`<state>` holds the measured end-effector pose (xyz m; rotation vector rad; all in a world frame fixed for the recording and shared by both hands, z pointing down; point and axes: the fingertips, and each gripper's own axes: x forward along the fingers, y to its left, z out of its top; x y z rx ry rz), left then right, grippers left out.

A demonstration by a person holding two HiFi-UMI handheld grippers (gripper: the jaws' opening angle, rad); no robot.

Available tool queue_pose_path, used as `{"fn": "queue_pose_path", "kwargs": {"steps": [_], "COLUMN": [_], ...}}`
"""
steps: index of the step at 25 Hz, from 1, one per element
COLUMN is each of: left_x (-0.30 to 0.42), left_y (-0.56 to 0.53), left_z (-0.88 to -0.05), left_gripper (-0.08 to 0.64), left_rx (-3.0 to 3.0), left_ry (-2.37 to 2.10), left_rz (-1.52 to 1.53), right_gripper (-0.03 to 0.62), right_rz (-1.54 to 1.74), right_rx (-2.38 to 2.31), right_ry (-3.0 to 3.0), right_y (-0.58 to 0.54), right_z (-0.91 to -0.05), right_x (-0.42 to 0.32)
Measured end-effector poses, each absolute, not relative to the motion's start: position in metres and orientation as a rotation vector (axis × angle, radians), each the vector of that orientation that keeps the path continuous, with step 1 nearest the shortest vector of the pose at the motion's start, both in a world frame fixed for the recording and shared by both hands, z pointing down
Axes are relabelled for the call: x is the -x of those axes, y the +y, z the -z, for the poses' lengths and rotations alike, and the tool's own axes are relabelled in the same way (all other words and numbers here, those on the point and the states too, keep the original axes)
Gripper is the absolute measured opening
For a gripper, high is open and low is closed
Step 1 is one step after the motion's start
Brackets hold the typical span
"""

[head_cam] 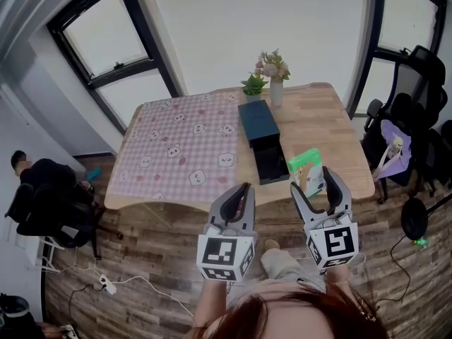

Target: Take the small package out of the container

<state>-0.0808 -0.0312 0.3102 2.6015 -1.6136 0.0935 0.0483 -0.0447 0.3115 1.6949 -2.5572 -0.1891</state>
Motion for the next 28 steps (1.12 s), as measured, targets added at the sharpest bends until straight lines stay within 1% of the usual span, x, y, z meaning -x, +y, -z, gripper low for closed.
{"fn": "queue_pose_path", "kwargs": {"steps": [28], "left_x": [0.095], "left_y": [0.007], "left_z": [-0.328], "left_gripper": [0.017], "left_rx": [-2.531], "left_ry": [-1.606], "left_rz": [-0.069], "right_gripper": [0.321], "right_rz": [0.214], "right_rx": [-1.660], "right_ry": [-2.535], "right_y": [-0.014], "right_z": [-0.314], "right_x": [-0.031]}}
